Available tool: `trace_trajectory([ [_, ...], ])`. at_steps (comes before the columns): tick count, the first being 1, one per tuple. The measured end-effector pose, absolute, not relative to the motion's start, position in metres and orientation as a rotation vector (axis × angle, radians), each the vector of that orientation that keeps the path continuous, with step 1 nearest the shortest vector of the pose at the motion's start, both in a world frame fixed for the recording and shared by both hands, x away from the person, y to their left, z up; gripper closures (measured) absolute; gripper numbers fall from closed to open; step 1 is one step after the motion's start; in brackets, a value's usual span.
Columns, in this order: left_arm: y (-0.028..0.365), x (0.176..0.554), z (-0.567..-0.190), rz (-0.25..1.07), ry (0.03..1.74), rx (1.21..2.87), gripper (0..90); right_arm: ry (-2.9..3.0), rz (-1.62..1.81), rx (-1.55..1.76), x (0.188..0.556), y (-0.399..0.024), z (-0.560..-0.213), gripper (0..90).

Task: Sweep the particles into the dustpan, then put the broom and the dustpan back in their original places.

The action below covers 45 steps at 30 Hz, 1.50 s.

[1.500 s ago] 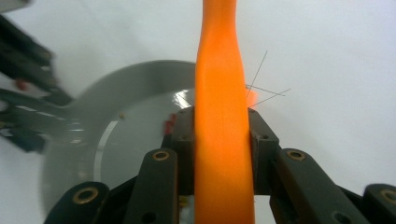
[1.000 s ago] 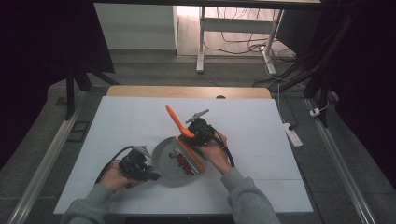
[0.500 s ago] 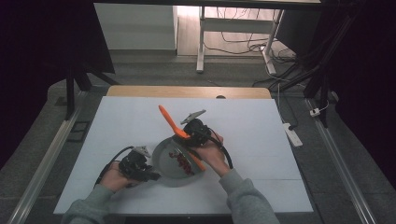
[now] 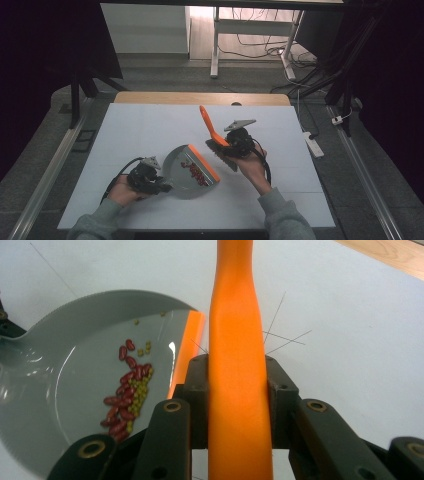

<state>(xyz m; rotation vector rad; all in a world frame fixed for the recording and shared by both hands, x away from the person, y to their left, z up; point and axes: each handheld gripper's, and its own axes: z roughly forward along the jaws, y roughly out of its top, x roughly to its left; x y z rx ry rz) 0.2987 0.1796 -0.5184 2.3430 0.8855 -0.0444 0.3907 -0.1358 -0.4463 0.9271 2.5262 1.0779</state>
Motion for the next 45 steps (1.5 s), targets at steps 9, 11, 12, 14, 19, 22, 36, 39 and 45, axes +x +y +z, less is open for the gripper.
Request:
trace_trajectory([
  [9,0.186,0.296,-0.514,-0.008,0.928,2.286,61.5,2.483,1.166,0.915,0.376,-0.164,-0.442,70.4],
  [11,0.187,0.296,-0.513,-0.002,0.934,2.278,61.5,2.477,1.181,0.907,0.374,-0.168,-0.44,70.4],
  [12,0.188,0.296,-0.512,0.002,0.935,2.275,61.5,2.477,1.181,0.909,0.373,-0.17,-0.439,70.4],
  [14,0.189,0.295,-0.512,0.003,0.945,2.264,61.5,2.472,1.185,0.898,0.371,-0.174,-0.438,70.4],
  [19,0.191,0.293,-0.511,0.001,0.966,2.243,61.5,2.469,1.207,0.887,0.366,-0.181,-0.436,70.4],
  [22,0.192,0.291,-0.51,0.011,0.988,2.227,61.5,2.469,1.211,0.867,0.362,-0.186,-0.437,70.4],
  [36,0.197,0.283,-0.507,0.034,1.056,2.141,61.5,2.451,1.228,0.883,0.346,-0.219,-0.433,70.4],
  [39,0.198,0.281,-0.506,0.041,1.064,2.127,61.5,2.458,1.228,0.883,0.344,-0.221,-0.435,70.3],
  [45,0.199,0.276,-0.506,0.062,1.102,2.088,61.5,2.477,1.232,0.881,0.339,-0.226,-0.437,70.4],
])
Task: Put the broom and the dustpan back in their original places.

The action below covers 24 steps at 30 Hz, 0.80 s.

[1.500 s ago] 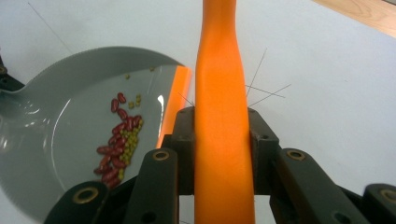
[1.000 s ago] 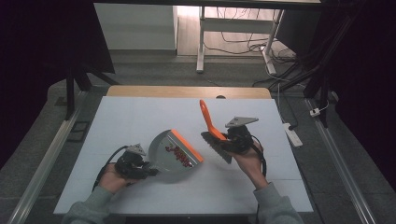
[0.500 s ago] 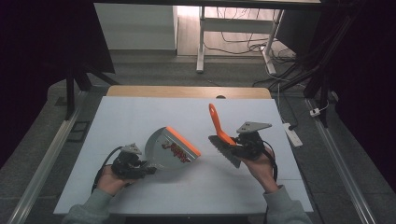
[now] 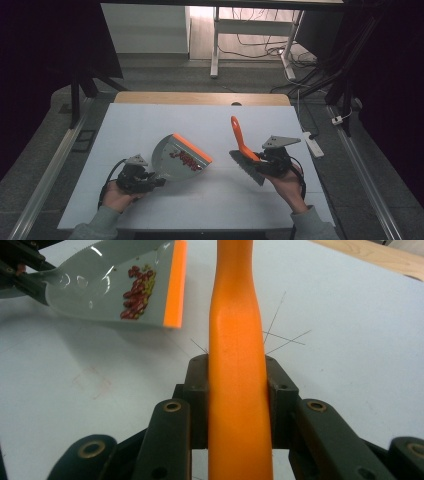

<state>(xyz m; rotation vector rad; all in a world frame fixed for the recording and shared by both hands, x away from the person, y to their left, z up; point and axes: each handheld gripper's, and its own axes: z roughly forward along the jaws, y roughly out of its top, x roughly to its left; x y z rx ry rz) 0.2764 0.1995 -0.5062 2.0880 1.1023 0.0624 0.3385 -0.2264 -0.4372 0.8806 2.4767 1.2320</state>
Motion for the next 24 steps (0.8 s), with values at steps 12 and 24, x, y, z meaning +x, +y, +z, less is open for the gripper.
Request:
trace_trajectory([
  [12,0.212,0.264,-0.511,0.098,1.217,1.994,61.5,2.493,1.217,0.914,0.331,-0.243,-0.444,70.4],
  [24,0.219,0.253,-0.516,0.138,1.327,1.94,61.5,2.513,1.229,0.943,0.328,-0.249,-0.448,70.4],
])
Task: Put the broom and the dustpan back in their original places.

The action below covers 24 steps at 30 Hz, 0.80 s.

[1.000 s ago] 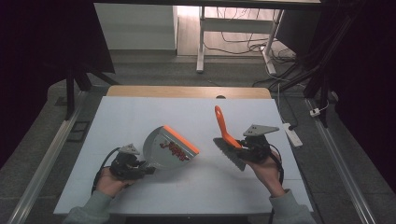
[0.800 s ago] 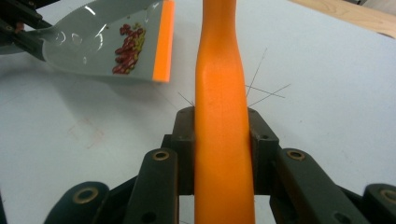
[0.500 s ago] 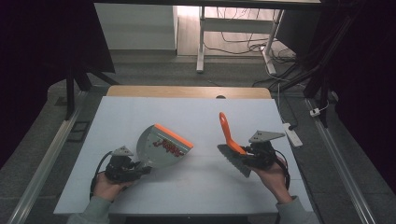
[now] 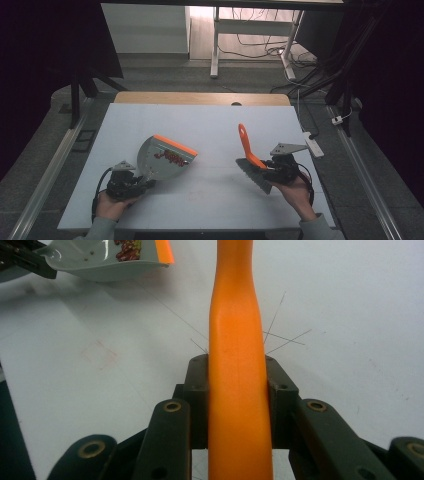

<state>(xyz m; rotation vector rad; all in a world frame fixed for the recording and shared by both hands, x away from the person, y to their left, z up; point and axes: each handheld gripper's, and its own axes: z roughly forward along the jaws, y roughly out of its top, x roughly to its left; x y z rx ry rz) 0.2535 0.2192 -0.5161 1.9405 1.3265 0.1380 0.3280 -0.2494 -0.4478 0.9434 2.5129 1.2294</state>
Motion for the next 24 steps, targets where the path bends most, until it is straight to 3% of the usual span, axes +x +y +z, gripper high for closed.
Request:
trace_trajectory([
  [24,0.243,0.25,-0.527,0.226,1.59,1.772,61.4,2.525,1.245,1.065,0.321,-0.257,-0.455,70.4],
])
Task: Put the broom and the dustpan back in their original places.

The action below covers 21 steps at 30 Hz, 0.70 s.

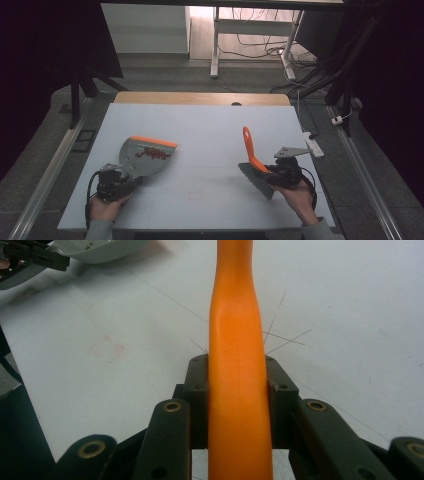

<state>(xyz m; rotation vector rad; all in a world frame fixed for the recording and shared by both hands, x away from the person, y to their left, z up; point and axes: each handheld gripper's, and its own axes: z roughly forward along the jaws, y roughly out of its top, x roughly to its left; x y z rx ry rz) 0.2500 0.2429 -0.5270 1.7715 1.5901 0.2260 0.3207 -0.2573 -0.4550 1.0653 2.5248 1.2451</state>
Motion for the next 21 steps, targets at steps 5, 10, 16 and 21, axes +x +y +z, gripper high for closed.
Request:
trace_trajectory([
  [5,0.244,0.25,-0.529,0.227,1.62,1.754,61.4,2.541,1.236,1.09,0.323,-0.257,-0.461,70.4],
  [10,0.246,0.25,-0.53,0.234,1.637,1.744,61.4,2.564,1.229,1.142,0.327,-0.257,-0.468,70.4],
  [16,0.245,0.251,-0.532,0.231,1.659,1.736,61.4,2.577,1.176,1.19,0.337,-0.258,-0.48,70.4],
  [21,0.245,0.25,-0.532,0.231,1.663,1.734,61.4,2.55,1.131,1.262,0.347,-0.261,-0.484,70.0],
])
